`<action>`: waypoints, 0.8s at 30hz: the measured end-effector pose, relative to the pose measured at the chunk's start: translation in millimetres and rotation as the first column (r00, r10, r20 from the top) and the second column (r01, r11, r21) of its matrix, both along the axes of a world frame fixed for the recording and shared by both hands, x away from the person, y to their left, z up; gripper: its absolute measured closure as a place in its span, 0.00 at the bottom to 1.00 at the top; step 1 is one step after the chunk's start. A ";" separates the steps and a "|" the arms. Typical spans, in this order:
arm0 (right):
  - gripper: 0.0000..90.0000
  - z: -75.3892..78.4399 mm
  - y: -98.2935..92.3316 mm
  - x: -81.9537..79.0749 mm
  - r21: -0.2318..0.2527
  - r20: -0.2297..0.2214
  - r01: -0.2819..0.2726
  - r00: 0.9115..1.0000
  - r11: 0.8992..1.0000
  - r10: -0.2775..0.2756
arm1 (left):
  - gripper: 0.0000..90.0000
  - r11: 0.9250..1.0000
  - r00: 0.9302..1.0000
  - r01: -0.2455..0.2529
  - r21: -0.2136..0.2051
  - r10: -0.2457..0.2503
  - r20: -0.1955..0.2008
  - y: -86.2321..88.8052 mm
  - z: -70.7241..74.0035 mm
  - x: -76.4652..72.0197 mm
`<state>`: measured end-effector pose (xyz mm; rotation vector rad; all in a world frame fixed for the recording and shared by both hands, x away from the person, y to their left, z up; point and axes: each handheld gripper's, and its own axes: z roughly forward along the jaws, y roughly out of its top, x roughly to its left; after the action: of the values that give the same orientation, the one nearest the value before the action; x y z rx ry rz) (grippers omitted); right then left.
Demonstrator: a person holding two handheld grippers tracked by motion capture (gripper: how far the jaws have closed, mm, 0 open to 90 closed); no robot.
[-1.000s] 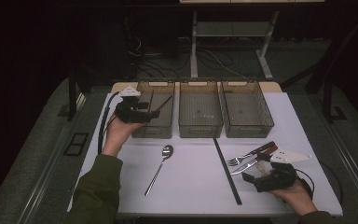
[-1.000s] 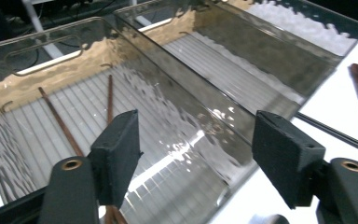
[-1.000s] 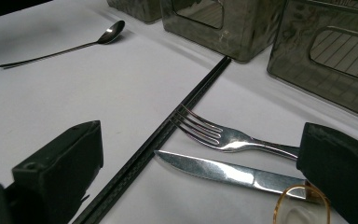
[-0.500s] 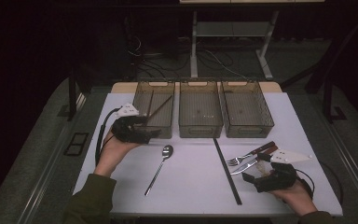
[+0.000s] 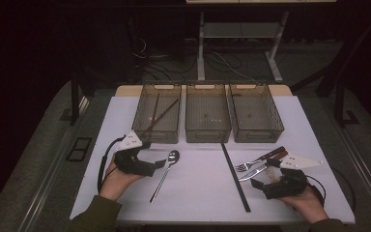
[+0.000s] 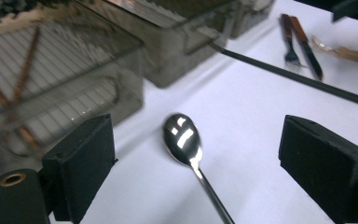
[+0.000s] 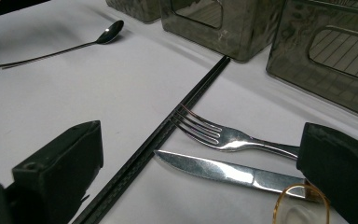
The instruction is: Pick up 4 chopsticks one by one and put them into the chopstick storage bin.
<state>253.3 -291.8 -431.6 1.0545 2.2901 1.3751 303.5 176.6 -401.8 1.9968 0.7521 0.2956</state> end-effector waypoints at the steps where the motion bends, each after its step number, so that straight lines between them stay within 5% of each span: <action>1: 0.01 0.0 0.0 0.0 0.000 0.001 0.000 1.000 1.000 0.000 | 0.11 1.000 1.000 0.005 0.007 -0.005 0.000 0.0 -3.1 -3.3; 12: 0.01 0.4 1.7 -1.0 0.001 -0.012 -0.005 1.000 1.000 0.005 | 0.01 0.999 0.999 0.053 -0.005 -0.053 -0.012 -0.1 -18.4 -31.2; 24: 0.01 8.0 5.3 3.8 0.005 -0.045 -0.001 0.999 1.000 0.001 | 0.00 0.998 0.997 0.067 0.011 -0.067 -0.039 -2.0 -29.1 -31.6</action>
<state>257.1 -286.4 -423.7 1.0967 2.3209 1.3713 271.9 174.6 -431.0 2.0402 0.7079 0.2231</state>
